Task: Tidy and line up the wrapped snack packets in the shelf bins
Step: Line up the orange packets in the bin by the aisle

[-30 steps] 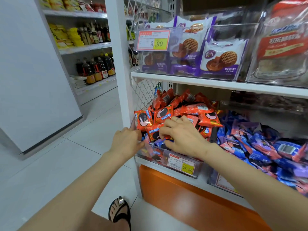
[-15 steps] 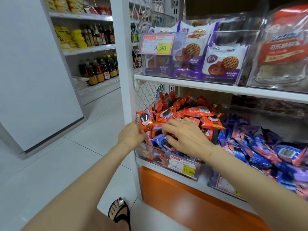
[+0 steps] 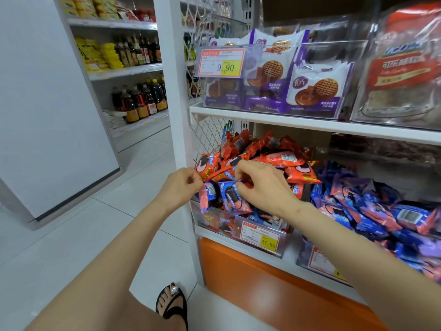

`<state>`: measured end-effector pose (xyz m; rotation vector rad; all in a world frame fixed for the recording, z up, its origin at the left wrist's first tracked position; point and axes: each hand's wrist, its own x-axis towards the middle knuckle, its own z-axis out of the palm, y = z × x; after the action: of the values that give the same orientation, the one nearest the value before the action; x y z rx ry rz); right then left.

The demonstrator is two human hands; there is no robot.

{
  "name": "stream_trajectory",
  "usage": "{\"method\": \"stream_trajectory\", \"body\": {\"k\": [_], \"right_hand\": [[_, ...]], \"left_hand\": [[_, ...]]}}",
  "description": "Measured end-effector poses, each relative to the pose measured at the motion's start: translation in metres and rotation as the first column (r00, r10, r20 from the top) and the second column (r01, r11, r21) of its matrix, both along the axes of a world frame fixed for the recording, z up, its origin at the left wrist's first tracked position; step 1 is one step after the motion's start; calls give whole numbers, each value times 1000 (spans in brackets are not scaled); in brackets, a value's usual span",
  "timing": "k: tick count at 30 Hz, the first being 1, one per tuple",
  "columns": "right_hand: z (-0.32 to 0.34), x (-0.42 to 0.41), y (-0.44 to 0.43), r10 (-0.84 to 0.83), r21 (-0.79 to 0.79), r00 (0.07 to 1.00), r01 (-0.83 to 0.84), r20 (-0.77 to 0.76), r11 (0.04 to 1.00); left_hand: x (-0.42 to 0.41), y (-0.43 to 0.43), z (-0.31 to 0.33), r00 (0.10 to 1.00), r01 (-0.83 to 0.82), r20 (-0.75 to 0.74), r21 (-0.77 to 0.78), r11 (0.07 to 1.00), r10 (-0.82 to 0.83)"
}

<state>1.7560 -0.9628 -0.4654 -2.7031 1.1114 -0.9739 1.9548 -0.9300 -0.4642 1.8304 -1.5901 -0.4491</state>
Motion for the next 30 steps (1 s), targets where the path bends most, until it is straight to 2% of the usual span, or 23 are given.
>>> {"method": "stream_trajectory", "body": {"k": [4, 8, 12, 15, 17, 21, 30], "right_hand": [[-2, 3, -1, 25, 165, 981, -58, 192, 985], [-1, 4, 0, 21, 232, 945, -102, 327, 967], [-5, 5, -1, 11, 253, 961, -84, 277, 964], [-9, 4, -1, -2, 294, 975, -65, 223, 954], [-8, 3, 1, -12, 284, 969, -60, 247, 957], [0, -1, 3, -34, 279, 946, -61, 323, 958], [1, -11, 2, -56, 300, 943, -48, 328, 953]], "left_hand": [[5, 1, 3, 1000, -26, 2, -26, 999, 26], [14, 2, 4, 999, -38, -20, -11, 999, 38], [15, 5, 5, 999, -1, -37, -29, 1000, 0], [13, 6, 2, 992, 74, -105, 27, 997, -71], [13, 6, 1, 983, 120, -145, 65, 991, -110], [14, 6, 2, 977, 103, -187, 18, 995, -97], [6, 13, 5, 959, 193, -216, 12, 981, -186]]}}
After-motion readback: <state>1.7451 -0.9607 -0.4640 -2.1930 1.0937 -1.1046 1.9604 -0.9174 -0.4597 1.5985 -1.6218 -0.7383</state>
